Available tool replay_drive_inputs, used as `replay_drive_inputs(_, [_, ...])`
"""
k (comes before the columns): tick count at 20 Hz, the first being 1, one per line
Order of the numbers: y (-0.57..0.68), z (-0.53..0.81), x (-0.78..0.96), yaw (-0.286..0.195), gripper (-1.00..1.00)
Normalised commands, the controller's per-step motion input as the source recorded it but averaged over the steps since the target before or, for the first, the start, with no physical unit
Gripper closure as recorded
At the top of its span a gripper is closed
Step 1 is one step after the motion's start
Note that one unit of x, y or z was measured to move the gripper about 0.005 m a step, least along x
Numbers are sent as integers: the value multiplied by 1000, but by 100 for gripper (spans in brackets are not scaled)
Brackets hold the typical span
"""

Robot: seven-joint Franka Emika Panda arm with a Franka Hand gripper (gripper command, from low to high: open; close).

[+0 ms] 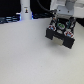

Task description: Open the kcup holder, insert the kcup into the holder, and close the kcup holder

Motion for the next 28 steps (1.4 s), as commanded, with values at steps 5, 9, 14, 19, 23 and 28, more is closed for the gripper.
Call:
replay_drive_inputs(5, [-365, 440, 631, -88, -100])
replay_drive_inputs(9, [-436, 317, 806, -93, -100])
replay_drive_inputs(14, [-367, 187, 851, -80, -100])
replay_drive_inputs(19, [-280, -64, 683, -30, -100])
replay_drive_inputs(23, [-169, -333, 109, 58, -100])
replay_drive_inputs(28, [-40, -320, -217, 156, -100])
